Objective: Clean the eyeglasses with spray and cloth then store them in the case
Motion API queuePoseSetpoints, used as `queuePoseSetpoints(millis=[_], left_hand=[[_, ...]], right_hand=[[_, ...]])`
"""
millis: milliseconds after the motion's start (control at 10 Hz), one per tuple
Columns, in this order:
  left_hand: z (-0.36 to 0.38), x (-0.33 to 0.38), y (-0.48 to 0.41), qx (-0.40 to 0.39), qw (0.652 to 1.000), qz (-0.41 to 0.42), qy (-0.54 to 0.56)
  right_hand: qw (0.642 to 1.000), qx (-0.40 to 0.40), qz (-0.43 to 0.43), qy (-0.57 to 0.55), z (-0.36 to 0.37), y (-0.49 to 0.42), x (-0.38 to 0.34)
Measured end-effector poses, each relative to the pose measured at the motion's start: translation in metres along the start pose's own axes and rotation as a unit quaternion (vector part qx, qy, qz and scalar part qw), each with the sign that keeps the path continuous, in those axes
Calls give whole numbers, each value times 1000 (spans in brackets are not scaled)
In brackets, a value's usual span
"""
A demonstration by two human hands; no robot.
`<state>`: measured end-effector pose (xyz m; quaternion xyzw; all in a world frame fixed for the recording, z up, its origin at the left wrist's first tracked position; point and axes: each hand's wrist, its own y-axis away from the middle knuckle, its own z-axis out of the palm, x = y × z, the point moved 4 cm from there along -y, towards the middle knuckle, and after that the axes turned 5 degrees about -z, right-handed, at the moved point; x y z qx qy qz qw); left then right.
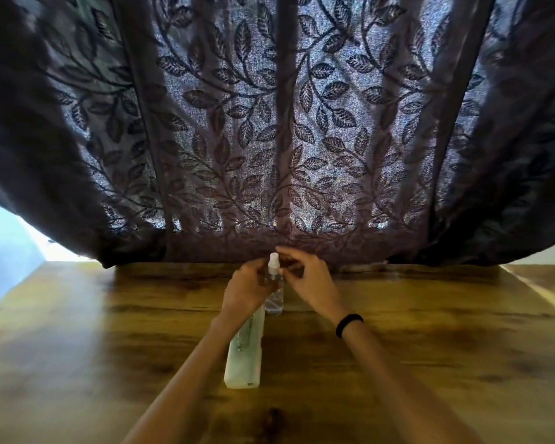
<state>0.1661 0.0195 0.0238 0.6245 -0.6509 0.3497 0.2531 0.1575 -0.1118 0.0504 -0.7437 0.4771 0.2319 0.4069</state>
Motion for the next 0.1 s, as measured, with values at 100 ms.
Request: queuePoseSetpoints(millis=[100], left_hand=[[-10, 14, 3, 48, 998, 47, -15]], right_hand=[[1000, 12, 0, 2, -5, 1, -3]])
